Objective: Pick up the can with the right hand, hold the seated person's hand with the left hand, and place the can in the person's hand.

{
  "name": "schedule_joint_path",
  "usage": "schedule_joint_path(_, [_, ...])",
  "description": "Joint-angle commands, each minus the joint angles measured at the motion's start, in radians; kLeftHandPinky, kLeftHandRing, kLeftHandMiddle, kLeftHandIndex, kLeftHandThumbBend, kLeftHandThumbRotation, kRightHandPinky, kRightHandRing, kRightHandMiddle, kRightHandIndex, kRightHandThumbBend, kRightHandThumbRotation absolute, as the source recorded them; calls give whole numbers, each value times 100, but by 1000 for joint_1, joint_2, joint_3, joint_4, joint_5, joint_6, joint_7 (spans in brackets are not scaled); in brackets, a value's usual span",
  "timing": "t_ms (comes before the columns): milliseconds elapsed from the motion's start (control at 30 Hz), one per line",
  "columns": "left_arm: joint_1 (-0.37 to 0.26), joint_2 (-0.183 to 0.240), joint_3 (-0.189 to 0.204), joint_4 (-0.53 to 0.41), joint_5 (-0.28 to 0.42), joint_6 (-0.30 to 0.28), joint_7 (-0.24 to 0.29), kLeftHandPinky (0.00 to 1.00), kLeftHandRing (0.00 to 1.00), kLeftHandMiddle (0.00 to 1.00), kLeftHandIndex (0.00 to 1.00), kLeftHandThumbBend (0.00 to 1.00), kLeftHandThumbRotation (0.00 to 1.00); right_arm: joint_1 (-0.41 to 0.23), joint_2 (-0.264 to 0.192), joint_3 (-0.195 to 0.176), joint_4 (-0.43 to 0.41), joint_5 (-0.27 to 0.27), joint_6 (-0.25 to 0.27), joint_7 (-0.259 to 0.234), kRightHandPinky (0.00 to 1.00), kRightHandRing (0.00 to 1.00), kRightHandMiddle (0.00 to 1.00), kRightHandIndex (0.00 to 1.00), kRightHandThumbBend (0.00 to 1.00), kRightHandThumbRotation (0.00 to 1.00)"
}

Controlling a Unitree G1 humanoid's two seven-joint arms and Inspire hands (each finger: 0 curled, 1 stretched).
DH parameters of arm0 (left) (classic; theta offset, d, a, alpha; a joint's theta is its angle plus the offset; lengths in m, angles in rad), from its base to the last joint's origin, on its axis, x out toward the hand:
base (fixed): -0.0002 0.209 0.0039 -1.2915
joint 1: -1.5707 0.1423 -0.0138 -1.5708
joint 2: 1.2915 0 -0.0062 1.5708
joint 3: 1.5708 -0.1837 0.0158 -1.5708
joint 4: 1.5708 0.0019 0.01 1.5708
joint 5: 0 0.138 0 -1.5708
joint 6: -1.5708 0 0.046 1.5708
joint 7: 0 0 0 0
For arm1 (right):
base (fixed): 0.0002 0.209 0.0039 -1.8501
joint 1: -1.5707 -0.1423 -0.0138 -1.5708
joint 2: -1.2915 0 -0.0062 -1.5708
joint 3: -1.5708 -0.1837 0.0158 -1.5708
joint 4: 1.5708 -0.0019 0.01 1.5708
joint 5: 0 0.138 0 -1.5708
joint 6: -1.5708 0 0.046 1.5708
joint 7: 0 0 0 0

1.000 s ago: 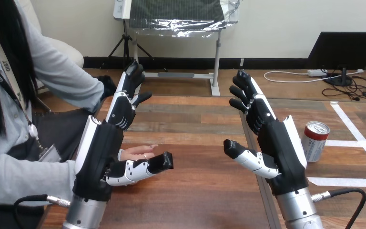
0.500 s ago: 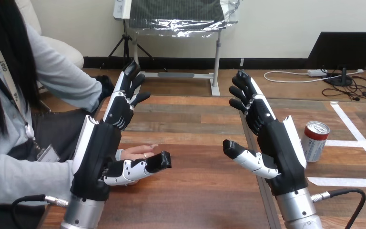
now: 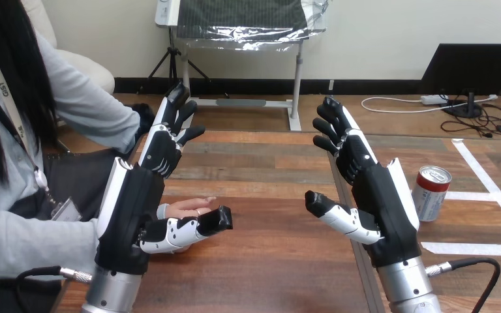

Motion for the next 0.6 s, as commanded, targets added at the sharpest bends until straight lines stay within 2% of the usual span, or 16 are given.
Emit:
schedule_joint_path(0, [-72,-5,17,5,-12,-9,0,86,96,100,99,100,55,-66,-6,-15,-10,9,-23,-11,88,93,95,95,100,64])
schedule_joint_path(367, [-74,-3,19,6,-6,-9,0,87,96,100,99,100,57,-85,-19,-31,-2,11,-35,-20,89,93,94,95,100,63])
schedule_joint_path(533, [-71,-4,18,3,-9,-3,-2,87,96,100,100,100,57,-110,-36,-52,17,-4,-51,-45,87,91,94,94,100,63])
schedule_joint_path(567, [-71,-6,17,4,-13,-3,-4,87,97,100,100,100,57,-126,-47,-66,22,3,-51,-52,86,90,94,94,100,63])
